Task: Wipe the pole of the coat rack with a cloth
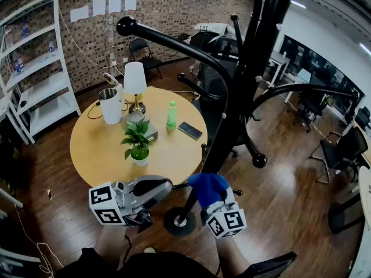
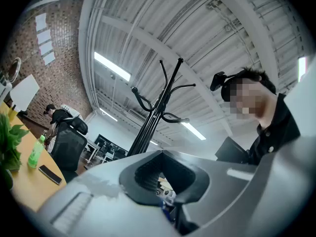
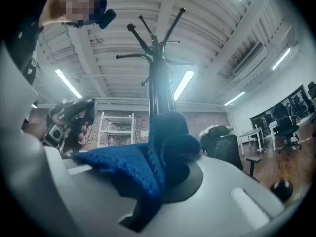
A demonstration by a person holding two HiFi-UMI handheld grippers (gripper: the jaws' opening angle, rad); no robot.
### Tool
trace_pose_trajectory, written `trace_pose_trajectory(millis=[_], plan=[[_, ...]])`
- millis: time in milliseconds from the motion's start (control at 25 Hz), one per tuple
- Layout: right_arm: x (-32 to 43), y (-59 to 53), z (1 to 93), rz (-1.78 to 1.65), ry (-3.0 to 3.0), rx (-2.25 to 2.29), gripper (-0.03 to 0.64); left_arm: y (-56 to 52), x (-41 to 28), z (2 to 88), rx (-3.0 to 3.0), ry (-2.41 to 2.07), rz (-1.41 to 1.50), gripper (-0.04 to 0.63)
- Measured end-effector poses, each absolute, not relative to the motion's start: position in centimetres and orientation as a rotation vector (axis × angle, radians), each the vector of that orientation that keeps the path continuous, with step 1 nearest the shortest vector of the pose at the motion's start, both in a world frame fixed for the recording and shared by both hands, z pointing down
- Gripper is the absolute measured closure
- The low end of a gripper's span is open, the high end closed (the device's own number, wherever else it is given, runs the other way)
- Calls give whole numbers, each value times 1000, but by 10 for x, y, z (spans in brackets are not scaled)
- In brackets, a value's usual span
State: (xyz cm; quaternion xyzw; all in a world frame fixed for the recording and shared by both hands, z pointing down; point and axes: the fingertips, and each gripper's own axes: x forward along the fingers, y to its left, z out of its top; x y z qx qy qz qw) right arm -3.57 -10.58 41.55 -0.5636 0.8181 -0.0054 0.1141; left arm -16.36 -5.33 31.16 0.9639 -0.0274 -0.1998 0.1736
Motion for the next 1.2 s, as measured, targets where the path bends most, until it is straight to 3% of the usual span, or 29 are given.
trace_pose_trajectory(millis=[280,600,1000,1200], plan=[[-33,-109,500,-290,2450,-1726,594,-48,-158,310,2737,-88,-554,595],[-31,-109,501,-402,2411,-1710,594,-43,-157,311,2746,-124,-550,595],[-34,-101,257,124,2278,-1411,592,-40,-167,300,2766,-137,-604,595],[-33,-97,181,328,2250,-1351,592,-39,-172,297,2772,-137,-630,595]])
